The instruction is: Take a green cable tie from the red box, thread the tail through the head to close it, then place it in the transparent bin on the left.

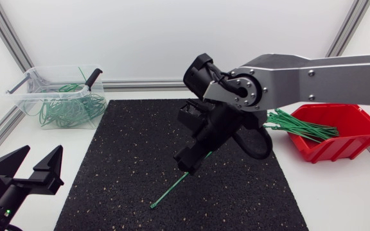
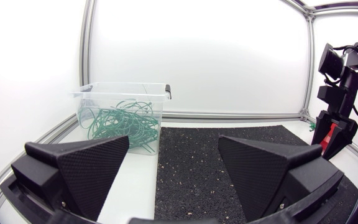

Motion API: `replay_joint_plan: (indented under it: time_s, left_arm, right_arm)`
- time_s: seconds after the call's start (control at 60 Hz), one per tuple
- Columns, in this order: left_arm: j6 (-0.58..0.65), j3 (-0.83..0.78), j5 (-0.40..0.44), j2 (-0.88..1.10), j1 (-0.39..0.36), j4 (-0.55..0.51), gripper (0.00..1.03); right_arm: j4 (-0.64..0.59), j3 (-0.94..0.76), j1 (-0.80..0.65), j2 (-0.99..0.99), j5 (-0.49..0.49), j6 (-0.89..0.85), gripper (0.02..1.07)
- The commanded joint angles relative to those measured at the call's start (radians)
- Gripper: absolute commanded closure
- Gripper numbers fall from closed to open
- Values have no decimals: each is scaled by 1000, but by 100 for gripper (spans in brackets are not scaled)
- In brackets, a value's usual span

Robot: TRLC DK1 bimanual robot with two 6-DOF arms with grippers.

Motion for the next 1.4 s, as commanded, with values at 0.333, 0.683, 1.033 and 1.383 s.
replay_joint_plan:
  time_s: [0.333,0.683,1.033,1.383]
  left_arm:
    - [-6,-32,9,-7,4,-64,3]
    - [-6,-32,9,-7,4,-64,3]
    - [-5,-32,9,-7,4,-64,3]
    - [-5,-32,9,-7,1,-64,3]
  right_arm:
    - [-115,149,116,122,11,-396,7]
    - [-210,209,205,214,116,-635,7]
    - [-109,173,290,265,148,-773,16]
    - [-58,158,343,343,151,-842,48]
